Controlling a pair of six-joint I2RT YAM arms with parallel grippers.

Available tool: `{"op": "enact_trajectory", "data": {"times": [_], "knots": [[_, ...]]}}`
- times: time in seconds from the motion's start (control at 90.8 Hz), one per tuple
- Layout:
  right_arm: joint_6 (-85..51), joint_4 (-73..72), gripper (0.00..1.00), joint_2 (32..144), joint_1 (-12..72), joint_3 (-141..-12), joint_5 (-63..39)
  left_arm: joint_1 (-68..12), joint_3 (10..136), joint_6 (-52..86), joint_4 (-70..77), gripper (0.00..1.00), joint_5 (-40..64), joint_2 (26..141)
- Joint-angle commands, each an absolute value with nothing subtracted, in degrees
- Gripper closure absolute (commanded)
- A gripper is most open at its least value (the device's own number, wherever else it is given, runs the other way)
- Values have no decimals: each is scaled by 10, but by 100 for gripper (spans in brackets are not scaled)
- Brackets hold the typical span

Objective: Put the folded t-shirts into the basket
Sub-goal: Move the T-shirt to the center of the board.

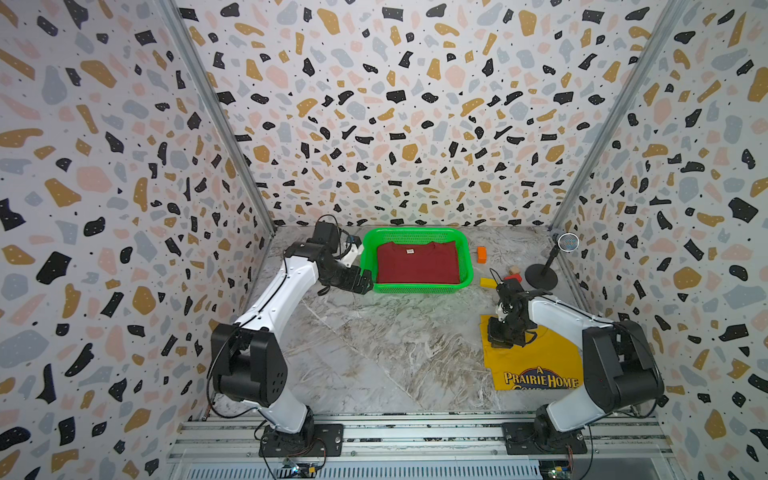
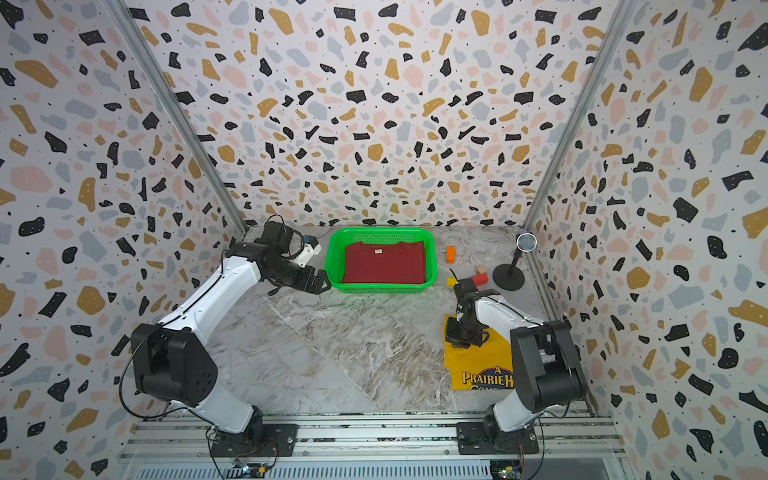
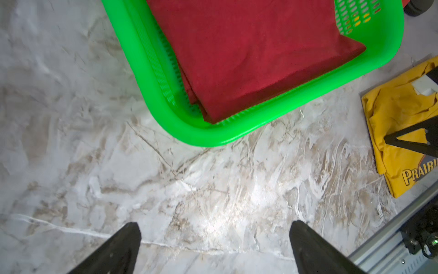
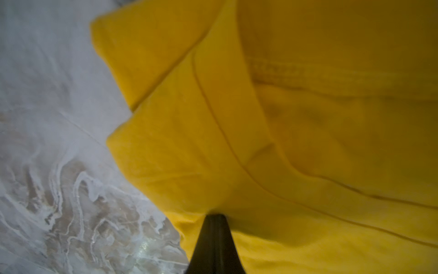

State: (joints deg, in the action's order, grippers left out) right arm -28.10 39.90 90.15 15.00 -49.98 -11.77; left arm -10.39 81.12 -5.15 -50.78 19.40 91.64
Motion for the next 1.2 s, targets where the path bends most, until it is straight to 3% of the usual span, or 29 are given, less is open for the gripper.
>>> {"op": "enact_trajectory", "data": {"times": [0.0,0.385,0.639,0.826,1.046,1.189], "knots": [[-298,364,98,919,180,-502,-190,-81,787,-64,-548,0,225,873],[-405,246,99,974,311,-525,-306,-17,669,-94,-527,0,239,816],[-558,11,100,985,364,-505,-381,-16,585,-89,-450,1,283,817],[-547,49,93,909,353,-530,-364,-49,563,-72,-414,3,319,833],[-398,323,90,818,281,-535,-228,-134,569,-67,-409,3,329,865],[-382,395,91,796,241,-484,-181,-162,576,-68,-400,2,330,892]]}}
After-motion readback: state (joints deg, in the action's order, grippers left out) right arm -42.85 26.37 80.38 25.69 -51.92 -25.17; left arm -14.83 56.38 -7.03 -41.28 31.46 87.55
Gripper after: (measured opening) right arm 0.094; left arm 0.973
